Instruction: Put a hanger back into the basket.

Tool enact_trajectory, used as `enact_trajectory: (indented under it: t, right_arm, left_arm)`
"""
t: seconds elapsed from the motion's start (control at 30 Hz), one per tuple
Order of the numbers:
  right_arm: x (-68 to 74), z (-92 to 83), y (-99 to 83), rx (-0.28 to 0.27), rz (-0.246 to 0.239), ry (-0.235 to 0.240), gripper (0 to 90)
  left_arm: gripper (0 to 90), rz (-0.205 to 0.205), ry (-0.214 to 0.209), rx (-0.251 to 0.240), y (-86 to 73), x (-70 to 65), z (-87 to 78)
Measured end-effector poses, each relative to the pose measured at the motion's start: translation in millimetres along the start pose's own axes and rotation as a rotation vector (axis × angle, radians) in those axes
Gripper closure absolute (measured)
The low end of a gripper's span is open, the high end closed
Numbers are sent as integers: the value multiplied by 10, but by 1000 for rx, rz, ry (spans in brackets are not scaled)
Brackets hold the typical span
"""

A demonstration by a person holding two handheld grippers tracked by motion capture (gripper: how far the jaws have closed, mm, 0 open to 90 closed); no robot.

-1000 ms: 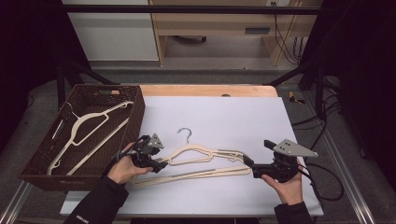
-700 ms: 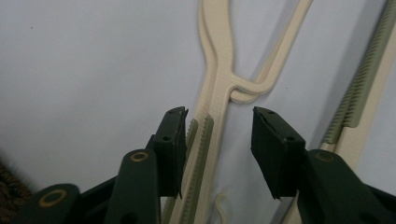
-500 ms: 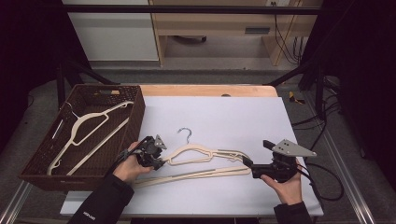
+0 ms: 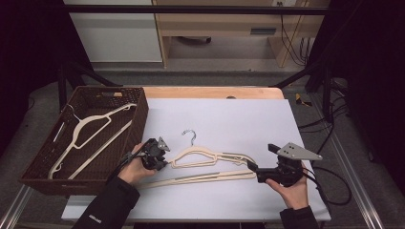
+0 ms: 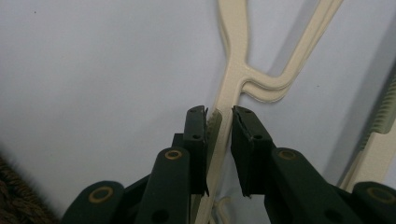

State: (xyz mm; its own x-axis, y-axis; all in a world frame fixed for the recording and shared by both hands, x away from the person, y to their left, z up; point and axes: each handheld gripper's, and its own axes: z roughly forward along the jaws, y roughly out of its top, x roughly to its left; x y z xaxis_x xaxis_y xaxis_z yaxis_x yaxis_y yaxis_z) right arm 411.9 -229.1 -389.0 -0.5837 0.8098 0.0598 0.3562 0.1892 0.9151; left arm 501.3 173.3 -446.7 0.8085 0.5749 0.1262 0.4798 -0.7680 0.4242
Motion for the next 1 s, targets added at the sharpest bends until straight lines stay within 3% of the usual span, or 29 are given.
enact_trajectory:
  t: [0.07,0.2,0.33,0.5,0.6,0.8,0.93,1.0]
  right_arm:
    - [-4,-1,0,1,-2,3,53]
    - [-1,10,-2,5,-1,2,53]
    - [1,18,-4,9,-3,4,53]
    - [3,19,-6,12,-5,6,53]
    - [1,17,-4,9,-3,5,53]
    - [4,20,-6,13,-4,9,53]
    - [3,21,-5,14,-3,13,53]
    - [5,28,-4,13,3,18,53]
  left_arm:
    - [760,24,9,3,2,-17,-1]
    - [774,67,-19,14,3,-34,-14]
    - [789,77,-52,26,3,-65,-37]
    - [779,52,-48,34,-10,-90,-32]
    - [674,48,-44,49,-33,-90,-6]
    - [738,-37,-86,38,-44,-60,6]
    - [787,-8,-80,43,-39,-82,3]
    - [793,-24,-75,49,-28,-90,1]
